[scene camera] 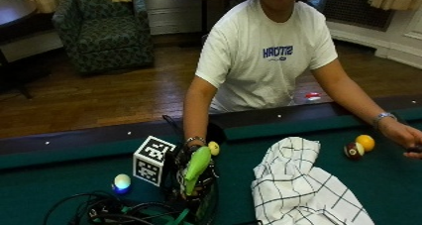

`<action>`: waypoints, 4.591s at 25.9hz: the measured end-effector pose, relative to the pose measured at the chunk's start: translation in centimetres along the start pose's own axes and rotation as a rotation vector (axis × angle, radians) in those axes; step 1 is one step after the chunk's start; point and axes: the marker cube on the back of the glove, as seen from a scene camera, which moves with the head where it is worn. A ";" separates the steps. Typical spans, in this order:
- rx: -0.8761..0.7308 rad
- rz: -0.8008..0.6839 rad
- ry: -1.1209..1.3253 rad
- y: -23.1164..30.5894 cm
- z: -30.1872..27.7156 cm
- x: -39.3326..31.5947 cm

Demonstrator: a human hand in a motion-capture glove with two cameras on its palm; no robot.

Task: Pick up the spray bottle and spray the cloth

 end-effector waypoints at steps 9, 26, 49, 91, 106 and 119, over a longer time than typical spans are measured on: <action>0.060 -0.124 -0.024 -0.7 -0.8 -4.3; -0.333 -0.367 -0.067 3.3 1.1 -32.1; -0.954 0.448 0.785 9.0 17.6 -15.7; -0.843 -0.205 0.125 14.9 35.6 -26.1; -0.745 -0.346 -0.082 21.3 47.9 -15.5; -0.745 -0.319 -0.165 20.4 51.7 -13.4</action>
